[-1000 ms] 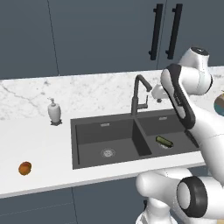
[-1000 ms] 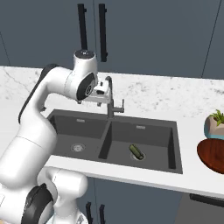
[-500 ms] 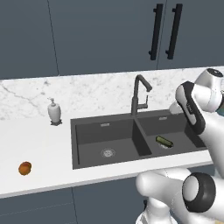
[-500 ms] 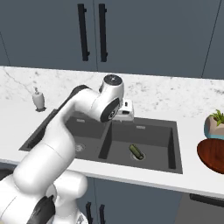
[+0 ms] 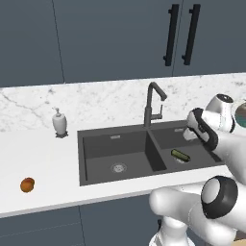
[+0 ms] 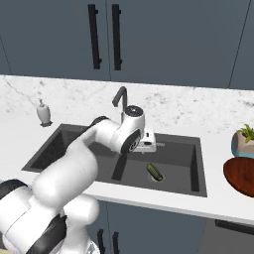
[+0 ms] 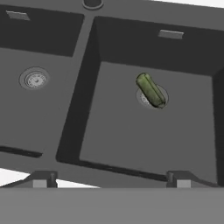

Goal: Pick the cucumber from the sink and place it in the bowl. Then pick the bowl and place it in the microwave. Then close the microwave door and press the start button.

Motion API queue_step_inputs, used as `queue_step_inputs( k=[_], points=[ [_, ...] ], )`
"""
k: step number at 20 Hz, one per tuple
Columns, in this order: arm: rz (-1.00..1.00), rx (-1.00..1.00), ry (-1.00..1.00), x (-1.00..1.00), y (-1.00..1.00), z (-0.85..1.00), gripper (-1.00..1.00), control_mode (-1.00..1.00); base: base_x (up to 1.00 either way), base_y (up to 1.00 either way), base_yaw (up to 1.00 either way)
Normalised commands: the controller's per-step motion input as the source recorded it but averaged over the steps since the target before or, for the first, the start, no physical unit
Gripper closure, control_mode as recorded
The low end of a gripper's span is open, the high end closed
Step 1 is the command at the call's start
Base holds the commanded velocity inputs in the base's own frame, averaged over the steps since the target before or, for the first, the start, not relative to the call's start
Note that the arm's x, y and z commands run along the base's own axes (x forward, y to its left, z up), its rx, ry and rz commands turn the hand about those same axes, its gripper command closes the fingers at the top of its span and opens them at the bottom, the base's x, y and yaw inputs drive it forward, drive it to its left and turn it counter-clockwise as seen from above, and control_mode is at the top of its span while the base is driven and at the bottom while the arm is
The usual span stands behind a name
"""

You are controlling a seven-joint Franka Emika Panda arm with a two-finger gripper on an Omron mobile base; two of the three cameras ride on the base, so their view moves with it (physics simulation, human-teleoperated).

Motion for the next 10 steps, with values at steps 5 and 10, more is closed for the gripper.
queue_step_inputs(
  k=[5, 10],
  points=[
    [0.09, -0.02, 0.01, 0.93, -0.20, -1.00, -1.00, -1.00, 0.00, 0.00, 0.00],
    [0.03, 0.04, 0.04, 0.46, -0.55, -0.82, -1.00, -1.00, 0.00, 0.00, 0.00]
  ],
)
